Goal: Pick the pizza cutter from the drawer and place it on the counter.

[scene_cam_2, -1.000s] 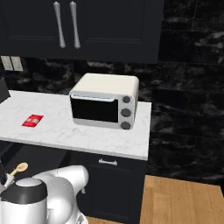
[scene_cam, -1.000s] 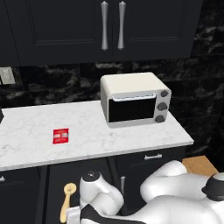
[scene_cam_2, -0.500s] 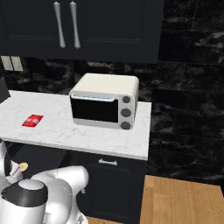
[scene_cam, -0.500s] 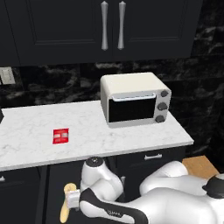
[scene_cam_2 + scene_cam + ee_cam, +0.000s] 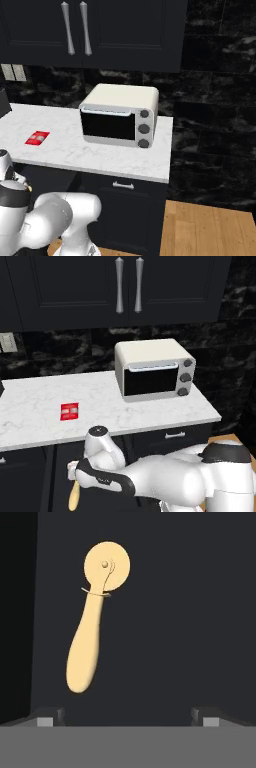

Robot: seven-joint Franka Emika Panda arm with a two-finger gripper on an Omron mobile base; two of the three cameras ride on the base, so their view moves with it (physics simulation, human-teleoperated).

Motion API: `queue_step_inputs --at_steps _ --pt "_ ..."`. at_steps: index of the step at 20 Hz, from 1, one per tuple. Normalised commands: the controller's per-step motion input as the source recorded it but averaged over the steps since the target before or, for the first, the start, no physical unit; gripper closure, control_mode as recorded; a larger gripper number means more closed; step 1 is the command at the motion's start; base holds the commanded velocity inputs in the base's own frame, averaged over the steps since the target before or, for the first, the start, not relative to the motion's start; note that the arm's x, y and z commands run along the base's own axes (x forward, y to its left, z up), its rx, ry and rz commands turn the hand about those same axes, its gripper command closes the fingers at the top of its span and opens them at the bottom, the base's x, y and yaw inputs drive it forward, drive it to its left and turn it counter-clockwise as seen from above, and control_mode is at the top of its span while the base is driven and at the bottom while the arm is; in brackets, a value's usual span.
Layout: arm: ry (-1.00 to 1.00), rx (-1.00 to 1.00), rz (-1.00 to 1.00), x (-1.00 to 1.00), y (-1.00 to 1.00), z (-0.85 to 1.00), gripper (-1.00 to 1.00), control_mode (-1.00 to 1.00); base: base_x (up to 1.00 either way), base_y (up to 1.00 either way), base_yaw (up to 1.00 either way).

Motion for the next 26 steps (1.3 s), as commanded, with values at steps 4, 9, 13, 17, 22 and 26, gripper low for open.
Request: queue_step_inputs --at_steps 4,9,13,17,22,26 --pt "0.0 -0.02 0.0 0.26 0.38 -0.41 -1.0 -1.0 0.0 0.0 0.0" --pt "-0.03 0.0 0.0 0.08 0.24 -0.53 -1.0 -1.0 0.0 0.0 0.0" --pt "-0.04 0.0 0.0 0.18 0.18 -0.46 -1.0 -1.0 0.0 0.0 0.0" --pt "-0.03 0.0 0.0 0.29 0.14 -0.28 -1.0 -1.0 0.0 0.0 0.0" --pt "0.0 0.0 0.0 0.29 0.04 -0.1 -1.0 -1.0 0.0 0.0 0.0" --pt "0.0 0.0 0.0 0.14 0.21 -0.2 -1.0 -1.0 0.0 0.0 0.0"
